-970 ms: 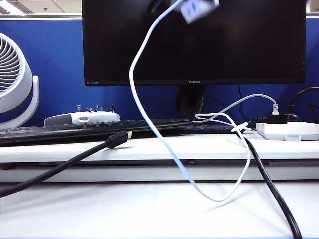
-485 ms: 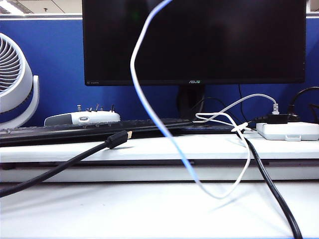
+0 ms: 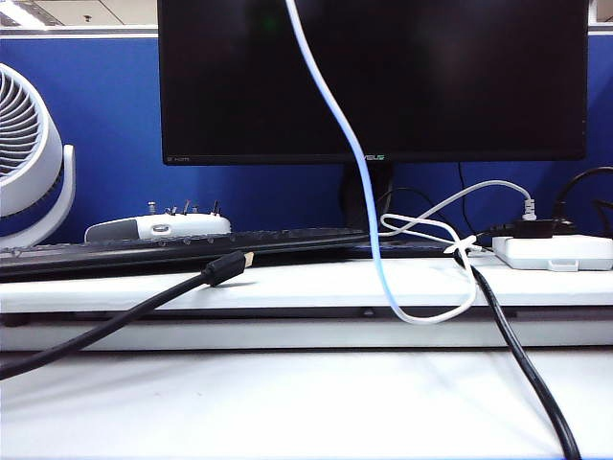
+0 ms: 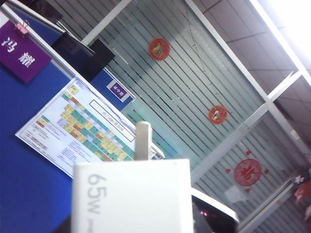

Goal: Pick up the Type-C charging cable and the charging base, insert one end of the Type-C charger into the corresponding slot on the base, and finally place the plugged-in charger back on the table.

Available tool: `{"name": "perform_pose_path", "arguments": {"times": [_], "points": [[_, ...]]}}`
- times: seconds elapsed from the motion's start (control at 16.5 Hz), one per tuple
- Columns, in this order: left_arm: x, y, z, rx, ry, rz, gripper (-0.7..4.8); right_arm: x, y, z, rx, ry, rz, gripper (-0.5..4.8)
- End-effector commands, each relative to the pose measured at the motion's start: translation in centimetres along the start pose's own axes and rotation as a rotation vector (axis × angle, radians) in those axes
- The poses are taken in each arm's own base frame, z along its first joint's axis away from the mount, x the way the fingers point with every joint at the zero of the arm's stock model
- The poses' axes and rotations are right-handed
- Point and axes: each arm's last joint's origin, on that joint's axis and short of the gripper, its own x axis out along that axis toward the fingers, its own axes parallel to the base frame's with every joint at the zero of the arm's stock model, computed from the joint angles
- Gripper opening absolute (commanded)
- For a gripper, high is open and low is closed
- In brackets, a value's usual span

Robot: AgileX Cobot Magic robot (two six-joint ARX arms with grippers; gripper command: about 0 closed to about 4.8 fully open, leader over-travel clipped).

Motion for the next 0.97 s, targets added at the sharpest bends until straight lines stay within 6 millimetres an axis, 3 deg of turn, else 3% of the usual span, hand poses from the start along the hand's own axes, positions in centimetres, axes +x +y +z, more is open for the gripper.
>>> {"name": "perform_pose_path", "arguments": {"times": [0.06, 0.3, 0.97], "points": [[0.0, -1.0, 0.2, 0.019, -0.003, -0.030, 0.17, 0.4, -1.0, -0.3, 0.251, -0.033, -0.040, -0.01], [0.0, -0.6, -0.1, -0.009, 0.055, -0.021, 0.17, 2.6, -0.8, -1.3, 0.294, -0.007, 0.052, -0.01], [0.3, -0.5, -0.8, 0.016, 0.157, -0.044, 0.17, 3.2, -1.6, -1.7, 0.317, -0.004, 0.026, -0.01]]}}
